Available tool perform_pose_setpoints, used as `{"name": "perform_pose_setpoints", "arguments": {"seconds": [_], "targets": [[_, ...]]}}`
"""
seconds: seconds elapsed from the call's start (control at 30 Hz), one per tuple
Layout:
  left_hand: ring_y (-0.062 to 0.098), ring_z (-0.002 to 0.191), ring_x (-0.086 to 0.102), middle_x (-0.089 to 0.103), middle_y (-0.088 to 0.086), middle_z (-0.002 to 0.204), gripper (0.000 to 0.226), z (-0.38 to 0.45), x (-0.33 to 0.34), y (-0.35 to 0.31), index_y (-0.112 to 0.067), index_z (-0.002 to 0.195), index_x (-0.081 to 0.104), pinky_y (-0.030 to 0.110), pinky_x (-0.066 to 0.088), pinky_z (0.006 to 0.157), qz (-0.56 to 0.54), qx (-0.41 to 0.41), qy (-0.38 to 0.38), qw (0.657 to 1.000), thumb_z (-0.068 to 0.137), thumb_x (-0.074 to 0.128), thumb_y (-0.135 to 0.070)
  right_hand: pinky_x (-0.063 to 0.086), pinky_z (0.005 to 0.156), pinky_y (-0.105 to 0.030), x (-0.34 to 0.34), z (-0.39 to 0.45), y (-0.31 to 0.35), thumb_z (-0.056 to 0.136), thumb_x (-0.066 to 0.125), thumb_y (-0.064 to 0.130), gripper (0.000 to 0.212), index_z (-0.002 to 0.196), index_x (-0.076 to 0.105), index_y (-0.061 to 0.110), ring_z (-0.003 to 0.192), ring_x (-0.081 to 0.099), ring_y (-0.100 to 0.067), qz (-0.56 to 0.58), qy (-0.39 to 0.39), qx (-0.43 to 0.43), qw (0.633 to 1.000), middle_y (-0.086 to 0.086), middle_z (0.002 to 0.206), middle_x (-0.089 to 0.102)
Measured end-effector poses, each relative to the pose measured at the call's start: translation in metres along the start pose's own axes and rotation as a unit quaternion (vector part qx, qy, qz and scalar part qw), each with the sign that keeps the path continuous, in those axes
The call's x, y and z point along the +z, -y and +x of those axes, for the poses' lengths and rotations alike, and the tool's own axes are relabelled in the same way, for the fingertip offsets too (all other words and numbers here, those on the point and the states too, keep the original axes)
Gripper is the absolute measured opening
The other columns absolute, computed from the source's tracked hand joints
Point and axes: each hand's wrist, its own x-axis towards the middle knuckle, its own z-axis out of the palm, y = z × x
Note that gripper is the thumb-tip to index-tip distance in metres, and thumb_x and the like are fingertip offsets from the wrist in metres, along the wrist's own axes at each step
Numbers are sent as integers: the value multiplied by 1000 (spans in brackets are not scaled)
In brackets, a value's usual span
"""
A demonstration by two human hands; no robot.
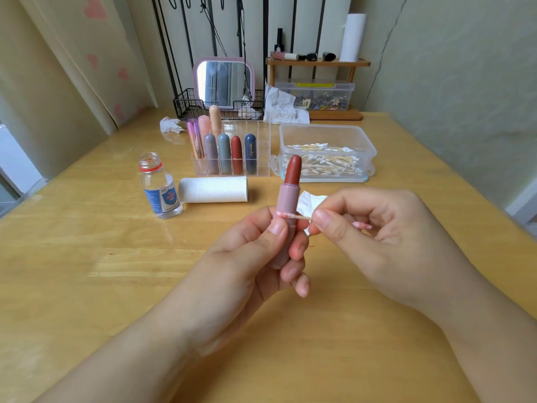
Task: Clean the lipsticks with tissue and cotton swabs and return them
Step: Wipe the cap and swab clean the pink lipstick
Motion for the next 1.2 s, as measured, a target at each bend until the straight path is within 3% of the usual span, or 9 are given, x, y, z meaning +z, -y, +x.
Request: {"name": "perform_pose_setpoints", "arguments": {"seconds": [0.13,0.2,0.4,0.6,0.7,0.77,0.9,1.1,1.2], "targets": [[14,57,43,51,5,72,22,-1,0,1,-6,93,65,30,48,58,-12,-8,4,1000,85,52,-23,37,52,-14,-3,1,0,86,61,31,18,71,67,23,53,48,-16,2,-57,-11,998,0,57,57],[15,57,46,53,7,72,23,0,0,2,-6,93,65,31,49,58,-16,-10,12,1000,85,51,-23,39,52,-20,-4,2,1,86,60,34,19,72,66,23,54,49,-19,5,-76,-17,997,-2,59,55],[15,58,48,54,7,75,30,2,-3,4,-5,99,66,31,51,59,-16,-18,29,999,88,48,-26,41,56,-18,-6,2,0,86,60,27,19,73,70,18,57,56,-18,30,0,6,1000,-8,63,65],[12,55,39,49,4,73,33,3,-6,3,-1,108,59,31,47,60,-44,-12,44,998,91,59,-29,33,52,-8,-6,1,0,82,54,39,21,70,67,27,52,40,-6,-9,-8,-10,1000,-4,58,56],[12,54,39,48,3,72,10,2,-6,4,-10,92,62,29,46,59,-24,0,34,999,86,61,-18,34,52,-10,-5,1,-2,82,54,40,22,70,66,26,53,42,-9,-10,-12,-10,1000,-2,58,55],[12,53,39,48,3,71,9,0,-5,3,-18,80,62,29,45,59,-13,10,27,1000,85,56,-15,35,52,-11,-4,1,-1,82,55,40,22,70,66,26,54,43,-12,-13,-17,-12,1000,0,58,55],[13,55,42,50,4,72,2,-1,-2,1,-13,90,55,28,46,59,0,13,16,1000,89,55,-12,38,51,-20,-5,2,-1,83,59,39,21,72,66,24,52,48,-16,-6,-57,-16,998,-3,58,56],[14,56,44,53,6,76,22,-2,1,1,-4,101,47,29,47,55,26,2,-9,1000,83,53,-15,44,55,-32,-5,2,-1,83,55,42,21,79,66,24,57,52,-26,-8,-79,-16,997,-9,62,55],[14,57,45,54,5,78,24,-1,1,1,-3,100,51,29,47,56,27,3,-11,1000,83,54,-19,39,51,-20,-6,2,-1,84,60,37,20,71,66,23,53,48,-18,-5,-60,-12,998,-5,57,55]]}}
